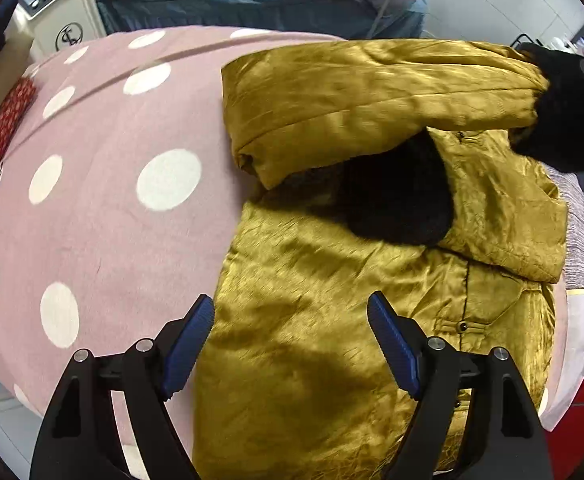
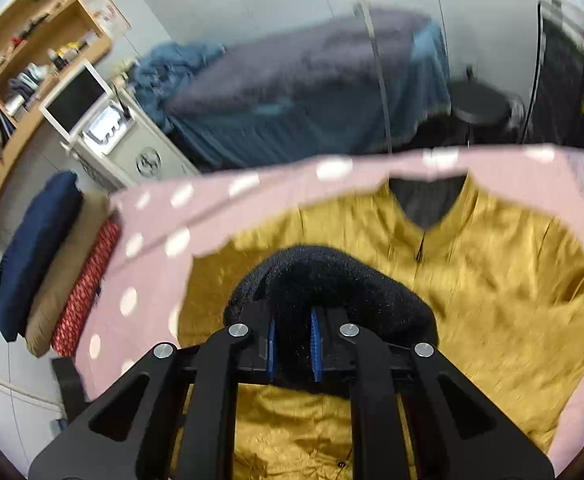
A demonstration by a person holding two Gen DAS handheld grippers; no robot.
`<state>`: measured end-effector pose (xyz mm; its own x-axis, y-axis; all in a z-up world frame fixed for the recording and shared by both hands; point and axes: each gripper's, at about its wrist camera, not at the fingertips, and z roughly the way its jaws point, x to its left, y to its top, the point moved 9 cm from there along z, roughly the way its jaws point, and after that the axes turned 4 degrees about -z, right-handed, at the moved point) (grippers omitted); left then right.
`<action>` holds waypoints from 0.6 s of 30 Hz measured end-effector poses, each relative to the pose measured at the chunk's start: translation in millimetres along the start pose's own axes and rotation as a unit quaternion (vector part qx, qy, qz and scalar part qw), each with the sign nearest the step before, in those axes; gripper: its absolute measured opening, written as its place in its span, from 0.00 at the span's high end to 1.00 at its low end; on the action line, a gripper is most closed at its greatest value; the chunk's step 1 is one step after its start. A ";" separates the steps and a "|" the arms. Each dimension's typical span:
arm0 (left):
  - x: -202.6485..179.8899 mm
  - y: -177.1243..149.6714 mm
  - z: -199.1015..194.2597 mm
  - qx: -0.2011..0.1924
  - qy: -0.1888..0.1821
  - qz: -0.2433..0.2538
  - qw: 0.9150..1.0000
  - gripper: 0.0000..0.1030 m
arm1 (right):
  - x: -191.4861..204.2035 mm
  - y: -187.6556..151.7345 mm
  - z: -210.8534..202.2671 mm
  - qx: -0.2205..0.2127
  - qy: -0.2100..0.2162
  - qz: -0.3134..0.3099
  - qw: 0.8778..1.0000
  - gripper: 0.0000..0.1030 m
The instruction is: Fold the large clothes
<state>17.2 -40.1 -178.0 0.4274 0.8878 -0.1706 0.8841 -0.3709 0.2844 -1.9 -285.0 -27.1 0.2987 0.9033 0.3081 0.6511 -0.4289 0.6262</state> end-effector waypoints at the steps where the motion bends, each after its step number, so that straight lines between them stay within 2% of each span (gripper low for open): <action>1: -5.4 1.9 0.5 -0.001 -0.002 0.005 1.000 0.25 | -8.9 9.2 -14.8 -0.015 -0.014 -0.007 1.000 0.87; 4: -14.4 0.3 5.1 0.006 -0.009 0.016 1.000 0.25 | -28.0 14.6 -28.7 -0.016 -0.039 -0.016 0.999 0.87; 7: -16.3 -7.4 11.5 0.016 -0.008 0.021 1.000 0.25 | -73.6 -1.0 -37.1 0.007 -0.085 -0.019 0.996 0.87; 8: -16.1 -9.8 14.2 0.021 -0.007 0.022 1.000 0.25 | -96.8 -15.6 -36.5 0.028 -0.108 -0.013 0.994 0.87; 12: -14.0 -15.9 21.5 0.036 0.001 0.028 0.999 0.25 | -157.3 -72.4 -25.2 0.095 -0.143 0.034 0.985 0.87; 16: -14.3 -11.2 20.1 0.030 0.008 0.040 0.999 0.25 | -183.7 -121.6 -7.3 0.140 -0.158 0.062 0.975 0.83; 18: -14.8 -6.4 18.7 0.027 0.012 0.046 0.999 0.22 | -187.9 -132.4 -1.1 0.149 -0.164 0.074 0.972 0.74</action>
<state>8.8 -55.9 -194.9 0.5029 0.8555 -0.1236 0.8505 -0.4642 0.2474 -145.0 -397.9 -167.1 0.5790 0.8086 0.1040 0.7424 -0.5756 0.3428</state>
